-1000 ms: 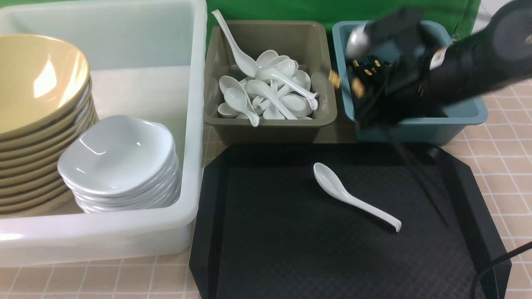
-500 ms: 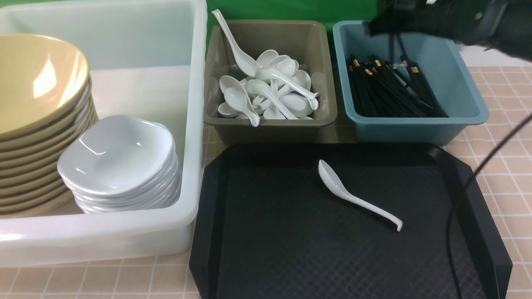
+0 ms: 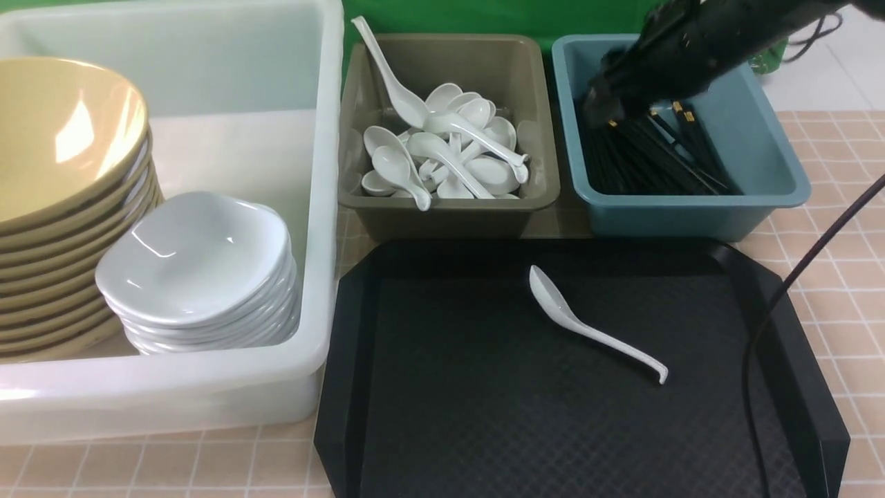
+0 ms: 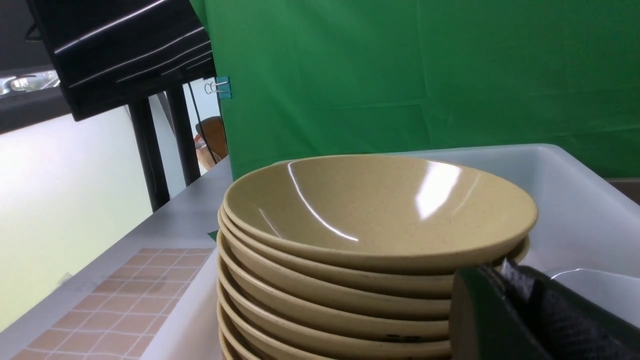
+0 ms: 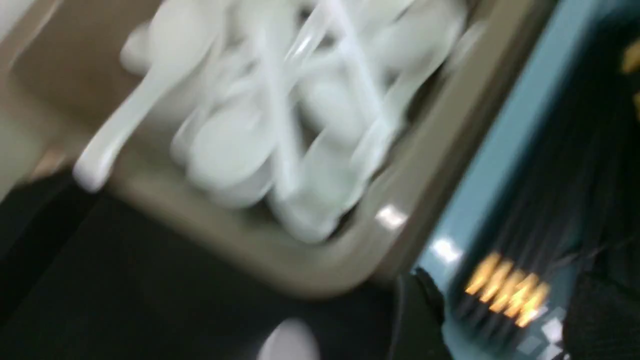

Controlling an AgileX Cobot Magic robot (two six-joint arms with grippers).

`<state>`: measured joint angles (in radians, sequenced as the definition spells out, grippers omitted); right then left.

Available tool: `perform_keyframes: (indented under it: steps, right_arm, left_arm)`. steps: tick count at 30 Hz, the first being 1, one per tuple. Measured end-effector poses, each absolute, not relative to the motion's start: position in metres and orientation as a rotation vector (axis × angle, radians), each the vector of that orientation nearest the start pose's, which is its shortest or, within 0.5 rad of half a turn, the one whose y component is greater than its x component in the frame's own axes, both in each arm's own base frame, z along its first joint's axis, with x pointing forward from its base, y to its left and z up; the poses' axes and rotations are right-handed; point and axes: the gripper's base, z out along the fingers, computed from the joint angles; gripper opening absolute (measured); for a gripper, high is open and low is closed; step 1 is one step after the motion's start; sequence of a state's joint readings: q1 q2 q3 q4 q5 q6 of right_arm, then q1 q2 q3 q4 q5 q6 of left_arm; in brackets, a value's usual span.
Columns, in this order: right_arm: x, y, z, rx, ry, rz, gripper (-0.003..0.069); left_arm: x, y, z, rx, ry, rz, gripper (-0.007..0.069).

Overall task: On brown table put chopsticks spoon bowls plates into blue grey white boxes.
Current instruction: 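Reach down and grasp the white spoon resting in the bowl with the right gripper, then place the white spoon into the bin of spoons with the right gripper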

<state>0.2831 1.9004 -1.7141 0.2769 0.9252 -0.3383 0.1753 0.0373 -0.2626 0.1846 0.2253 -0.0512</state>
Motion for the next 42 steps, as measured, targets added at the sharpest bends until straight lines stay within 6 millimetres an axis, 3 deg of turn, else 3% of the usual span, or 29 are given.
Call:
perform_keyframes:
  steps: [5, 9, 15, 18, 21, 24, 26, 28, 32, 34, 35, 38, 42]
  right_arm:
    - [0.367, 0.174, 0.245, -0.889, 2.664, 0.317, 0.0417]
    - [0.352, 0.189, 0.217, -0.962, 2.686, 0.300, 0.0417]
    - [0.361, 0.202, 0.186, -0.952, 2.646, 0.281, 0.0400]
    - [0.364, 0.203, 0.171, -0.947, 2.665, 0.270, 0.0325]
    - [0.365, 0.203, 0.174, -0.938, 2.650, 0.271, 0.0144]
    - [0.364, 0.203, 0.186, -0.950, 2.644, 0.281, 0.0120]
    - [0.361, 0.206, 0.216, -0.966, 2.612, 0.317, 0.0123]
    - [0.361, 0.210, 0.257, -0.943, 2.500, 0.366, 0.0123]
    - [0.376, 0.216, 0.327, -0.796, 2.141, 0.382, 0.0123]
    - [0.392, 0.220, 0.349, -0.683, 1.938, 0.360, 0.0123]
    - [0.401, 0.221, 0.353, -0.631, 1.858, 0.348, 0.0123]
    - [0.430, 0.232, 0.339, -0.547, 1.755, 0.329, 0.0136]
    - [0.458, 0.248, 0.306, -0.550, 1.814, 0.351, 0.0239]
  left_arm:
    - [0.040, 0.011, 0.278, -0.068, 1.485, 0.277, 0.0004]
    - [0.040, 0.011, 0.278, -0.068, 1.485, 0.277, 0.0004]
    - [0.040, 0.011, 0.278, -0.068, 1.485, 0.277, 0.0004]
    - [0.040, 0.011, 0.278, -0.068, 1.485, 0.277, 0.0004]
    - [0.040, 0.011, 0.278, -0.068, 1.485, 0.277, 0.0004]
    - [0.040, 0.011, 0.278, -0.068, 1.485, 0.277, 0.0004]
    - [0.040, 0.011, 0.278, -0.068, 1.485, 0.277, 0.0004]
    - [0.040, 0.011, 0.278, -0.068, 1.485, 0.277, 0.0004]
    - [0.040, 0.011, 0.279, -0.067, 1.481, 0.276, 0.0004]
    - [0.040, 0.011, 0.279, -0.066, 1.477, 0.276, 0.0004]
    - [0.040, 0.011, 0.279, -0.066, 1.477, 0.276, 0.0004]
    - [0.040, 0.010, 0.279, -0.060, 1.477, 0.268, 0.0004]
    - [0.041, 0.009, 0.279, -0.037, 1.475, 0.242, 0.0004]
